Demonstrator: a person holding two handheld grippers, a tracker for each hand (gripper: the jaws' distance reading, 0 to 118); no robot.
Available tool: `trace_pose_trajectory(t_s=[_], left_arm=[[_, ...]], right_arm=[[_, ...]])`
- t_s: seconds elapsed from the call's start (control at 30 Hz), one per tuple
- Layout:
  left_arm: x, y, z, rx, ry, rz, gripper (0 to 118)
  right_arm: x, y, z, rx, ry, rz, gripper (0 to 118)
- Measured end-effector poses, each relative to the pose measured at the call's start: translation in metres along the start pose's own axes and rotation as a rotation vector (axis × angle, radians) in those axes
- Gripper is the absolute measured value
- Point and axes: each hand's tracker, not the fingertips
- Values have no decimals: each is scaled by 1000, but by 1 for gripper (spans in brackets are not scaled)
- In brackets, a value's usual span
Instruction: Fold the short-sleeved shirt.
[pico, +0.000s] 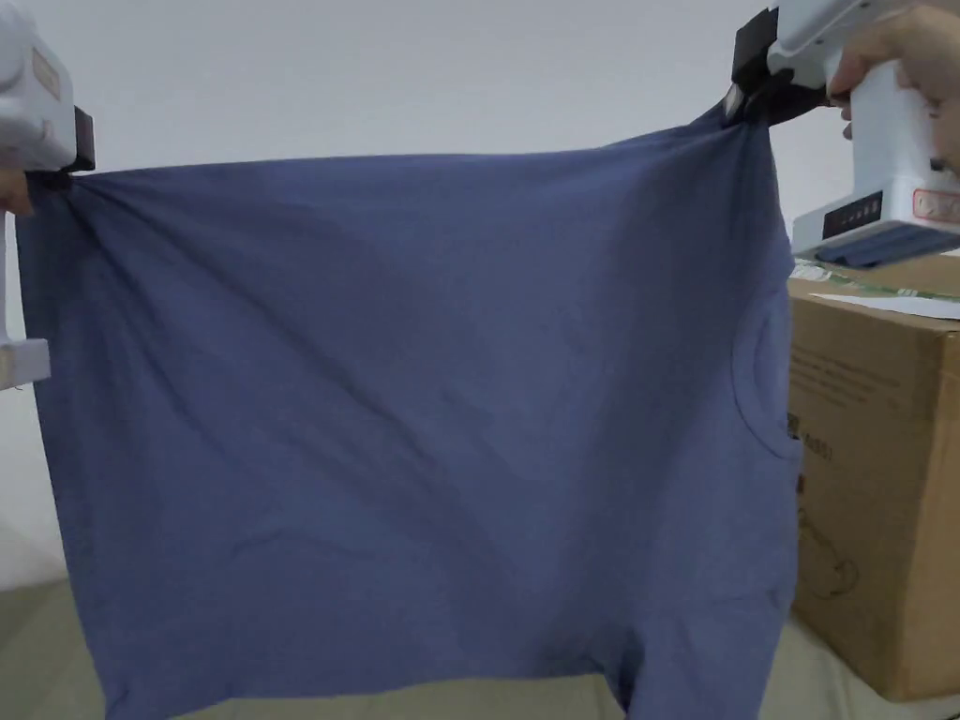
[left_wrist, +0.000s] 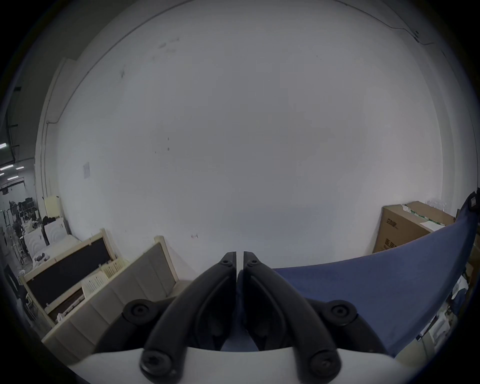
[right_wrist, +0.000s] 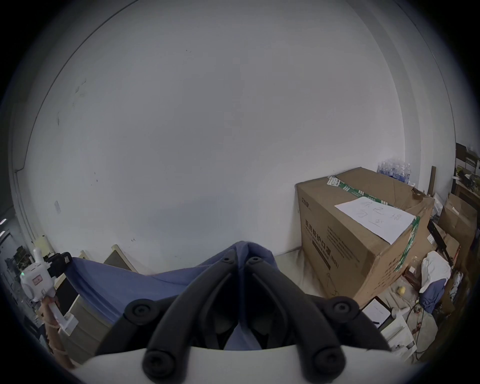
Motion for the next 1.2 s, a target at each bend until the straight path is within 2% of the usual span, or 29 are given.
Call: trace_pose_trajectory(t_s=[0.2,0.4,0.63,0.8,0.9,0.93,1.0,1.13,1.2], left_arm=[[9,-14,-31,12,16,-21,1],[27,-96,-96,-145,20,-124,1],[53,-266,-182,-370,37,-147,1],[66,-411,-201,-594,-3,-104,1],[57,-486,-196,-767,-110,6,1],[55,-503,-193,-806,-80,27,1],[43,-528,-188,-803,-67,25,1],[30,-530,-159,-807,-89,27,1],[21,-520,-136,-778,-106,31,1]], right_arm=[[-2,-9,-27,8,-19,38,1],[11,-71,-105,-141,-67,65,1],[44,-223,-246,-412,-117,50,1],[72,-367,-308,-636,-117,-40,1],[85,-445,-314,-760,-143,-39,1],[88,-463,-312,-771,-171,-48,1],[98,-489,-305,-812,-154,-56,1],[106,-497,-274,-797,-151,-61,1],[108,-487,-244,-725,-119,-82,1]])
